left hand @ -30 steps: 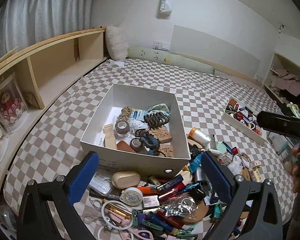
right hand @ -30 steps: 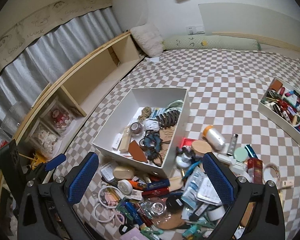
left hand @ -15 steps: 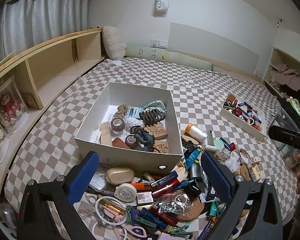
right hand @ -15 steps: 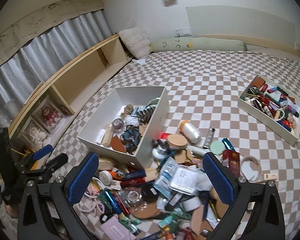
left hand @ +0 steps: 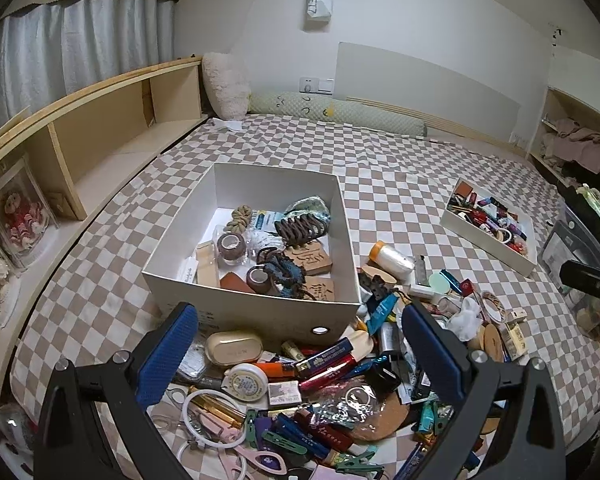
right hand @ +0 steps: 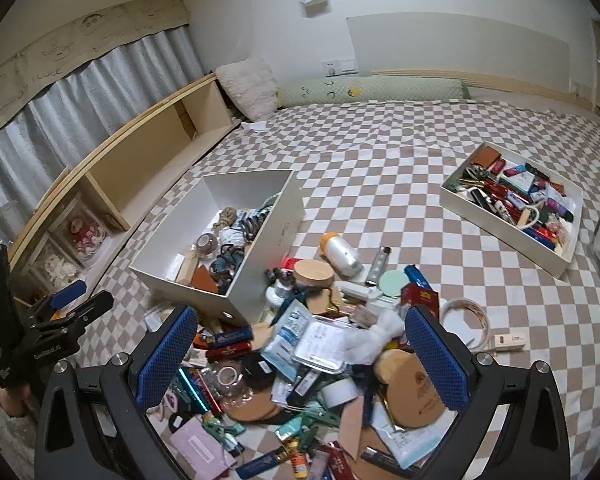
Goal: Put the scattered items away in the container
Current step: 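Lower the left tool to the clear bag while the right tool lowers to the cork coaster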
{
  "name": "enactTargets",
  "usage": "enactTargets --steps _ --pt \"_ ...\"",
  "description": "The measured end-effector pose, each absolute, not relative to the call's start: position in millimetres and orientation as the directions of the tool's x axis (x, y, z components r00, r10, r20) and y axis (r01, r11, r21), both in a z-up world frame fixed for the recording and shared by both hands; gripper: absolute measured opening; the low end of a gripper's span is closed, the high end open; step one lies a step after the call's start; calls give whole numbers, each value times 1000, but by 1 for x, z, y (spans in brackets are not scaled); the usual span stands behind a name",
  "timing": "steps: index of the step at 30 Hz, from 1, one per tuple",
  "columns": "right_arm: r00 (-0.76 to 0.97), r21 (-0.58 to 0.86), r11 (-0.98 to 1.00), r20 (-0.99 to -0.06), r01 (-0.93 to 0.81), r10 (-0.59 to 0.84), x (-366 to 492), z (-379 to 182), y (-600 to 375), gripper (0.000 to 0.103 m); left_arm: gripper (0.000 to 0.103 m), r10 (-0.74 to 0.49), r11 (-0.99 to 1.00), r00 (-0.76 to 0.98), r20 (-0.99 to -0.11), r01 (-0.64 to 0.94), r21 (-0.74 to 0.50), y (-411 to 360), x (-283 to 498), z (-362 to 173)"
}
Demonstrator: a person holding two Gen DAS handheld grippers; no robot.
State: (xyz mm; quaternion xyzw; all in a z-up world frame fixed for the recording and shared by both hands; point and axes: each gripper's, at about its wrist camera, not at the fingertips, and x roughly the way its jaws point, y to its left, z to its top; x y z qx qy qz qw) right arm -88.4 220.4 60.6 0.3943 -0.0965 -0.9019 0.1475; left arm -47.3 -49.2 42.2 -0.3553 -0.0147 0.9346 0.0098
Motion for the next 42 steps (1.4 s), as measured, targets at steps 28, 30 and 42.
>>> enactTargets --steps 28,30,42 --pt "-670 403 -908 -644 113 -369 -82 32 280 103 102 140 -990 -660 -738 -91 -107 -25 -59 -26" --pt "-655 417 -903 -654 104 -377 -83 26 284 103 102 145 -989 -642 -753 -87 -117 -25 -61 -35" --pt "-547 460 -888 -737 25 -397 -91 -7 299 103 102 205 -974 -543 -814 -194 -116 -4 -63 -89"
